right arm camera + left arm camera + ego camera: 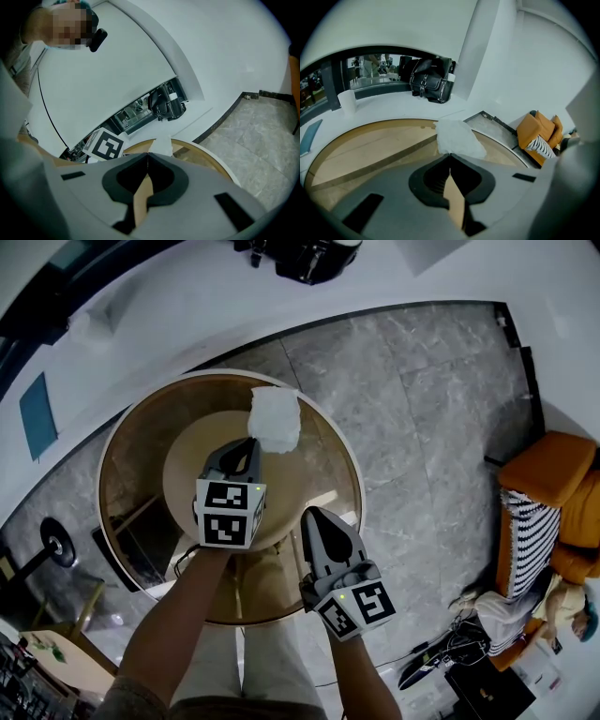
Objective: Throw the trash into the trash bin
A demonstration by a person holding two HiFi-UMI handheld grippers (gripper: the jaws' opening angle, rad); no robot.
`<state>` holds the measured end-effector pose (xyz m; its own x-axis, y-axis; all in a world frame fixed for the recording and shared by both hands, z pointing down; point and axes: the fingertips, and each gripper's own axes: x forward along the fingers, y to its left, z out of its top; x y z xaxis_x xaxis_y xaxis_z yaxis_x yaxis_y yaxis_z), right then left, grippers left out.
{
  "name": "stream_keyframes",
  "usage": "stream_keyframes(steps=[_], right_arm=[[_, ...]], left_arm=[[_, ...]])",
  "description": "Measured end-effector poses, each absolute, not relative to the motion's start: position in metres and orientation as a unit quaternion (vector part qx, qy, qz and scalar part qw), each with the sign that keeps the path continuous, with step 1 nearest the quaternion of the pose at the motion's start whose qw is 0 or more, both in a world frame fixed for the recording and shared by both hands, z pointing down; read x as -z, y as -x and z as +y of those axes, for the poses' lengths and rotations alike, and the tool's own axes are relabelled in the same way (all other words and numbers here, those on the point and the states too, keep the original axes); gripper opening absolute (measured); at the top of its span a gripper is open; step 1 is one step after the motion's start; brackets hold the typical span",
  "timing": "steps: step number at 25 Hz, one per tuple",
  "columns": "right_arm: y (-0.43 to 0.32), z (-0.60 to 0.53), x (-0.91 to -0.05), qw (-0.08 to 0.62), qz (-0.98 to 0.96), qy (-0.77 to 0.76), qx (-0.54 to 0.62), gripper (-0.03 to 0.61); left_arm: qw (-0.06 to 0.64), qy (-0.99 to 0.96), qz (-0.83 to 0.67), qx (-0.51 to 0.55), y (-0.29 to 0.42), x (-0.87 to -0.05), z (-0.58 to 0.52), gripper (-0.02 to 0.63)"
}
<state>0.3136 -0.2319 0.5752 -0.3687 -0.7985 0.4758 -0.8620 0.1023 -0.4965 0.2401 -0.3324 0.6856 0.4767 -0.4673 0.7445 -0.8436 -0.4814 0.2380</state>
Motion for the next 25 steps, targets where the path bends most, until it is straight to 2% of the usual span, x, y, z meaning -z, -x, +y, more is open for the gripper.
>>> stream_keyframes(steps=[12,25], right_arm=[[-0.279,-0.232,-0.570,0.051,-0.761,-0.536,-0.362,0.018],[-0.199,-0.231,-0.557,0.072,-0.801,-0.481,-0.349,0.018]], left_arm=[[0.311,-0.796,-0.414,-0.314,-0.203,-0.675,-0.311,0.023],[0.328,-0.770,-0.465,-0.289,-0.113,-0.656,-0.287,0.023]])
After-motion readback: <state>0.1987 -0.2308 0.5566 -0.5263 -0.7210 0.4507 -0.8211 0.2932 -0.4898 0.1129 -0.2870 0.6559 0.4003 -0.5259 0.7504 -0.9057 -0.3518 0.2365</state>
